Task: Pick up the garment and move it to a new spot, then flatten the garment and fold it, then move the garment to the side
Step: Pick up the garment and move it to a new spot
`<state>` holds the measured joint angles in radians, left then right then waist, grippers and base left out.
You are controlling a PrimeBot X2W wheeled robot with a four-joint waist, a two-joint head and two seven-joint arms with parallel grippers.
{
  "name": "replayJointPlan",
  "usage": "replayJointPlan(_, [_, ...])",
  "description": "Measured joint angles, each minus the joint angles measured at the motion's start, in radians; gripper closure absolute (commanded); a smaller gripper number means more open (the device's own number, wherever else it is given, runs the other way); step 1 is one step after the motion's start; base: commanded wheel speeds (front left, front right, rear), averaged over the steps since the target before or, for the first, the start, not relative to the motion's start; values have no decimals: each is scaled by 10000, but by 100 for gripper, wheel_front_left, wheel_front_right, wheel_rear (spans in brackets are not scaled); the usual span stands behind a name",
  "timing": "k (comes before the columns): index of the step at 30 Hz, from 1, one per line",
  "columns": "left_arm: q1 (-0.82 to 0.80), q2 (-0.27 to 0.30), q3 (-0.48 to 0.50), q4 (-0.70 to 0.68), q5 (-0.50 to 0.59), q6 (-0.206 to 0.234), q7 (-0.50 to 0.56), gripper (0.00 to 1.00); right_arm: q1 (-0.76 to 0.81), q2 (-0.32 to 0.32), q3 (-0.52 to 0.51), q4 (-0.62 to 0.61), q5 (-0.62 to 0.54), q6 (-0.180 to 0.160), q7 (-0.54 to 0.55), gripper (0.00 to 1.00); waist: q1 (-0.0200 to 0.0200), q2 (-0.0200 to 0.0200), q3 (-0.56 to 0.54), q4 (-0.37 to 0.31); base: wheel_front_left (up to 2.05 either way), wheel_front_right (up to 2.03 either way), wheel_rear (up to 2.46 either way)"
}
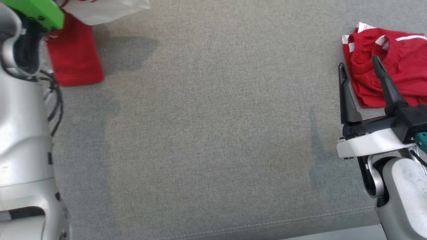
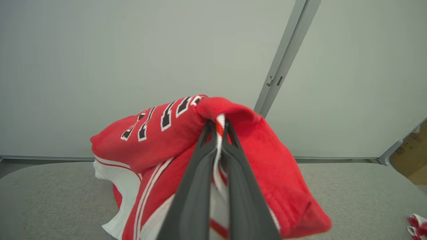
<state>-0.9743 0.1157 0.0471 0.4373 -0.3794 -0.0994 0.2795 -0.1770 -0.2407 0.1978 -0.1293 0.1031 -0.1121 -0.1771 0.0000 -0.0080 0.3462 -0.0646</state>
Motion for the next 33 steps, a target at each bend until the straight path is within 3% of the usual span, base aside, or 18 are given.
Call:
replayJointPlan(8, [70,-1442,-1421,-31,-802,-247,314,100,28,447,391,646,194,84,-161,0,0,0,-1055,-62,0,0,0])
replayJointPlan(18, [545,-1214,-2460,-303,-2136,-249,742,100,421,840,932,1214,303,242,-171,0,-1,0,-2281,-571,0,0,0])
replayJointPlan(24, [2232,-989,-3101,50,-2516,-245,642,100,717,857,897,1269,408,238,-161,0,-1,0,-2600,-1116,0,0,0])
replayJointPlan(27, [3522,-986,-3421,353,-2326,-105,-23,100,844,865,792,1290,523,234,-161,0,-1,0,-2677,-1304,0,0,0])
replayJointPlan(33, [4275,-968,-3423,558,-965,301,-1574,100,849,890,752,1308,564,224,-173,0,-1,0,-2626,-1152,0,0,0])
